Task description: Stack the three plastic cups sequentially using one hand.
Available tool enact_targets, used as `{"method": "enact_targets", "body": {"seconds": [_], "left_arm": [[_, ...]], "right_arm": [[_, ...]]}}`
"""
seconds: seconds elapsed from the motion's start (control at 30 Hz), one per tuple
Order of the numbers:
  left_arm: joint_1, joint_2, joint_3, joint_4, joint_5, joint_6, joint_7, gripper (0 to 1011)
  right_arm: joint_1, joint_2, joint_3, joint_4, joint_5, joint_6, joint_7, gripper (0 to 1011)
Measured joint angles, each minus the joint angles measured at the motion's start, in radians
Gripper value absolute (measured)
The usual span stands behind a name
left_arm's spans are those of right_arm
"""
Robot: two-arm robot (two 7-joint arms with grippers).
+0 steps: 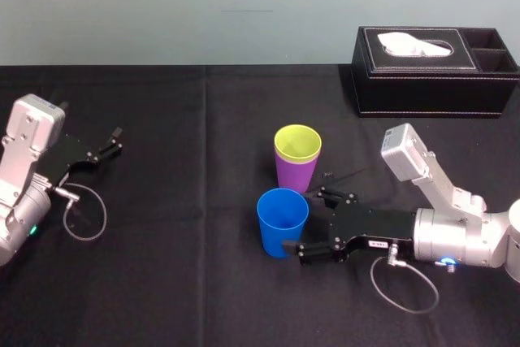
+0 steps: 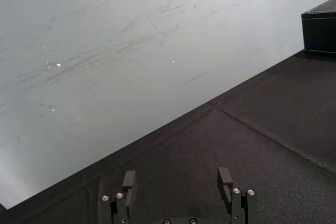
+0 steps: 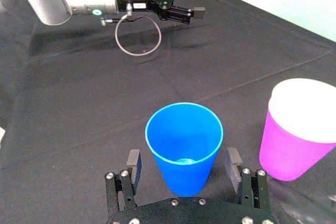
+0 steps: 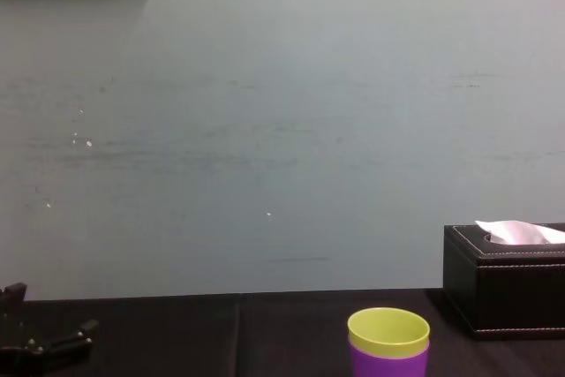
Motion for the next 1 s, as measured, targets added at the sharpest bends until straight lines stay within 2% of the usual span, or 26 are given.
{"method": "enact_targets", "body": {"seconds": [0.5,1.0], "left_arm": [[0.0,0.0,0.0,0.0,0.0,0.0,0.0,1012],[0.0,0.0,0.0,0.0,0.0,0.0,0.0,1012]], "right_arm": [[0.036,-0.041,-0.025,0.036,-0.006,0.011,0.0,1003],[0.041,-0.048,-0.029,0.039,0.003,0.008,0.001,1003]]}}
